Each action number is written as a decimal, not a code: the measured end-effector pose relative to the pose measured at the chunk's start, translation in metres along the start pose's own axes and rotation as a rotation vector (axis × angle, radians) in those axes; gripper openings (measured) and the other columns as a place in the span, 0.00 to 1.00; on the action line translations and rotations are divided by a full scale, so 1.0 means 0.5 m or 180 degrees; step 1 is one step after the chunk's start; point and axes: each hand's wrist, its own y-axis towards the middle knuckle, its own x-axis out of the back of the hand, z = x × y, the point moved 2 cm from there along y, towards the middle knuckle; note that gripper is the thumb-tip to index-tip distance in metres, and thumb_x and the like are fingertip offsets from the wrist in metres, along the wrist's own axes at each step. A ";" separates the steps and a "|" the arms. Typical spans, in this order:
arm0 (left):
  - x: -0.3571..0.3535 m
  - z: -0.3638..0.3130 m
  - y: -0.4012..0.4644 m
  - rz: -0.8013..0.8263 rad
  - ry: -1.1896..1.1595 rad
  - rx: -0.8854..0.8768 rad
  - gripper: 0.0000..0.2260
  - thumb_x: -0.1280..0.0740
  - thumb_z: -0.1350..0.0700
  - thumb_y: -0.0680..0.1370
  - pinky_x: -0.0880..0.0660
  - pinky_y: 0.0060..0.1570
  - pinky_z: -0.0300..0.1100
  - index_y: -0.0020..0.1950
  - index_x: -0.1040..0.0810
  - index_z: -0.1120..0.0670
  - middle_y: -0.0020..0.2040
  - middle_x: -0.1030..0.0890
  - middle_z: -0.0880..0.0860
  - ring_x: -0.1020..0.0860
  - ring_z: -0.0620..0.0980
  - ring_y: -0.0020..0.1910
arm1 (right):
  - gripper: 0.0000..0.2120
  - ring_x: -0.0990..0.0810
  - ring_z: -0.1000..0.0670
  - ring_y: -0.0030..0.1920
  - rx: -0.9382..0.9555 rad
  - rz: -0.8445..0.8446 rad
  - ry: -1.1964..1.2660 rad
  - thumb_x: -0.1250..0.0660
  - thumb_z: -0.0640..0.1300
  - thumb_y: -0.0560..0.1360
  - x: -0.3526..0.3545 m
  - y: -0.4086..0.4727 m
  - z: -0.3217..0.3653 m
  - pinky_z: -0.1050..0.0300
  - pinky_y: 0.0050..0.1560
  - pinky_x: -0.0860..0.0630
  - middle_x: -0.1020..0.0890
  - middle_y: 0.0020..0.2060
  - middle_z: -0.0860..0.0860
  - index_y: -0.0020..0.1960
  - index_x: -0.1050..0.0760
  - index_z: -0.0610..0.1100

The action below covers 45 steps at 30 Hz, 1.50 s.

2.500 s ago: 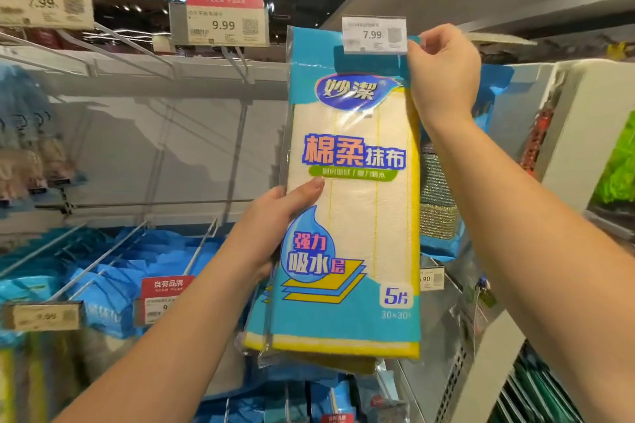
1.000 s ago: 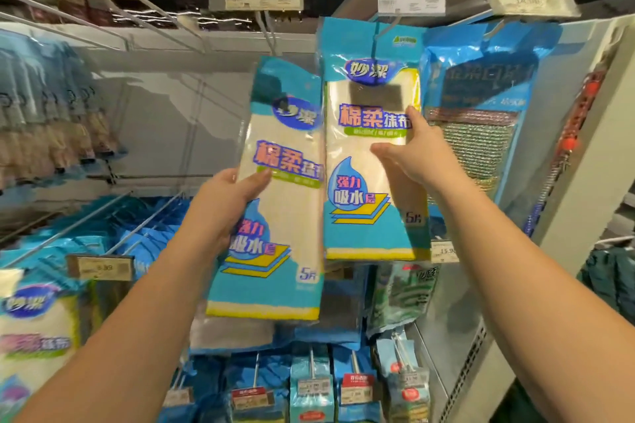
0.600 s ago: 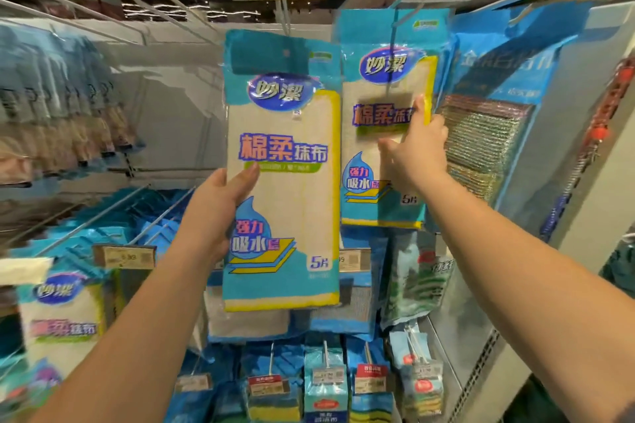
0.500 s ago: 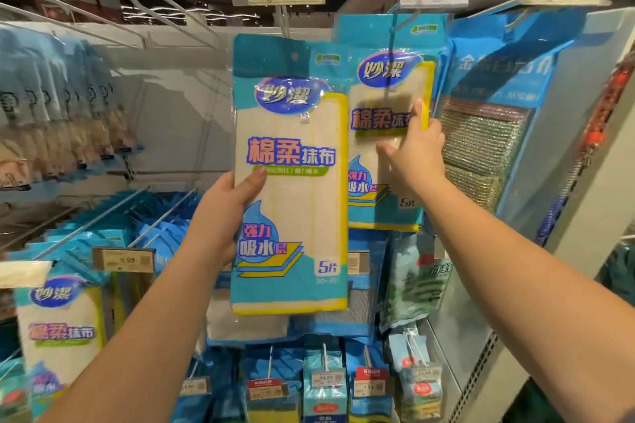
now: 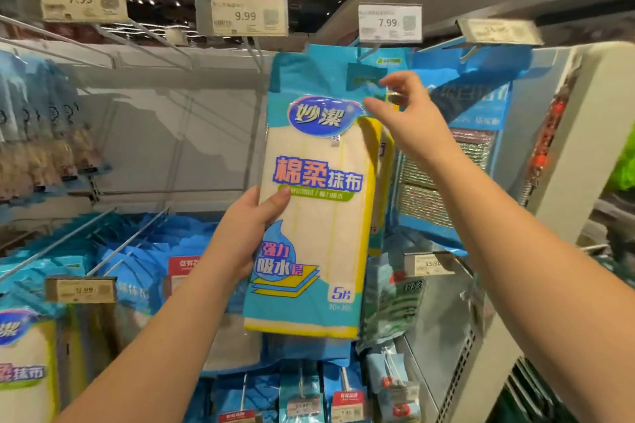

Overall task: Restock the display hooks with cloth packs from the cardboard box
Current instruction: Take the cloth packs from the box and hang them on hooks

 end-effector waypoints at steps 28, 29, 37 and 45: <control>-0.110 -0.019 0.020 0.0206 0.0714 -0.0437 0.11 0.34 0.48 0.81 0.21 0.33 0.40 0.57 0.24 0.54 0.46 0.13 0.50 0.14 0.49 0.41 | 0.28 0.26 0.55 0.59 -0.0157 -0.0218 -0.0272 0.30 0.49 0.74 0.062 0.091 0.013 0.57 0.58 0.23 0.32 0.64 0.53 0.72 0.31 0.49; -0.111 -0.019 0.020 0.0197 0.0691 -0.0440 0.11 0.34 0.48 0.81 0.21 0.35 0.41 0.57 0.24 0.55 0.46 0.13 0.51 0.14 0.50 0.41 | 0.28 0.25 0.54 0.60 -0.0199 -0.0191 -0.0285 0.29 0.49 0.74 0.062 0.092 0.012 0.54 0.59 0.22 0.32 0.64 0.53 0.72 0.31 0.49; -0.125 -0.019 0.053 -0.0239 0.0193 -0.0536 0.09 0.31 0.52 0.80 0.19 0.41 0.48 0.46 0.23 0.57 0.39 0.15 0.55 0.16 0.52 0.36 | 0.35 0.31 0.49 0.67 -0.0275 -0.0110 -0.0841 0.31 0.55 0.75 0.041 0.047 0.003 0.58 0.65 0.36 0.41 0.74 0.46 0.77 0.40 0.48; -0.139 -0.003 0.133 -0.0502 0.0307 -0.0481 0.12 0.30 0.51 0.80 0.18 0.42 0.51 0.52 0.23 0.61 0.41 0.14 0.57 0.15 0.54 0.39 | 0.39 0.29 0.42 0.68 -0.0564 0.0217 -0.0944 0.32 0.61 0.73 -0.031 -0.121 -0.106 0.47 0.68 0.31 0.45 0.74 0.48 0.78 0.46 0.52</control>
